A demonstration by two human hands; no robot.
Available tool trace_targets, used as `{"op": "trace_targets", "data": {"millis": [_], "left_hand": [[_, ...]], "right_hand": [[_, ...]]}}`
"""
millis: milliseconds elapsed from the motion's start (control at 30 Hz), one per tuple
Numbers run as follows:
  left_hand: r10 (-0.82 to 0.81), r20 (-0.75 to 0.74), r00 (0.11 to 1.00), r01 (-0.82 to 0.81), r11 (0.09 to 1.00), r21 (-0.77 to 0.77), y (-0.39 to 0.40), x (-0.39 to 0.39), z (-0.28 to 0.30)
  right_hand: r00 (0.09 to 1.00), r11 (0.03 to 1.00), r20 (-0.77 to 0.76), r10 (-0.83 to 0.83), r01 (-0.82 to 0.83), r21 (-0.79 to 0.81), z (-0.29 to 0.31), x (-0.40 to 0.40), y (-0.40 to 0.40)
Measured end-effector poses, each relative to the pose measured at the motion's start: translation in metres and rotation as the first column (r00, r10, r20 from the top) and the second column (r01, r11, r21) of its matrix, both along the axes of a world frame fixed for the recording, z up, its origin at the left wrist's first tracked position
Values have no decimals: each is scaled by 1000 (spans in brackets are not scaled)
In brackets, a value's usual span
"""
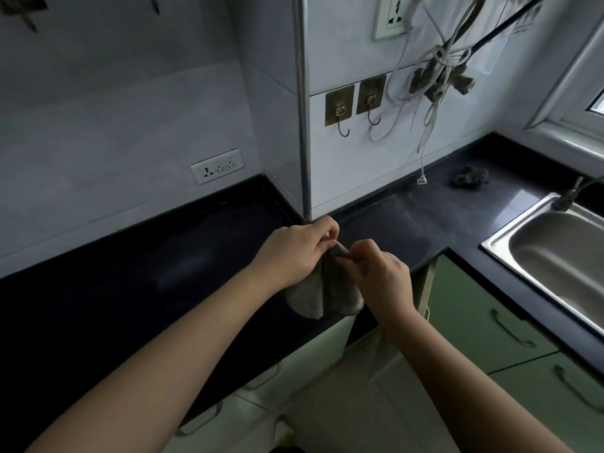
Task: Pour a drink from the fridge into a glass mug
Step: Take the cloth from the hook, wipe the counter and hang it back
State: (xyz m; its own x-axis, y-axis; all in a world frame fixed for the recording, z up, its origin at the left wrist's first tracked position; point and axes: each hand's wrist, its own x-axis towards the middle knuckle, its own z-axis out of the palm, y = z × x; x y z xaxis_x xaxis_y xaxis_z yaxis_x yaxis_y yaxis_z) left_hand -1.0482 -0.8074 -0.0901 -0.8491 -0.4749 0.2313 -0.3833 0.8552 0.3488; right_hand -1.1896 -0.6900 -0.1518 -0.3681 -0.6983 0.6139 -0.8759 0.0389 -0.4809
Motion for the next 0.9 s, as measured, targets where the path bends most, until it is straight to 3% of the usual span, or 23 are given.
{"op": "trace_targets", "data": {"millis": [300,533,900], "left_hand": [[-46,-87,995,51,997,65,-49,-14,-5],[-47,-245,968,85,985,149,-84,-24,-4],[-167,-159,973,199,955,218,-110,-38,4]], "right_hand": [[996,990,-13,84,-82,116,10,-22,-37],[989,992,123,78,-89,88,28,-19,-61],[970,987,238,-53,15,159,33,-16,-76]]}}
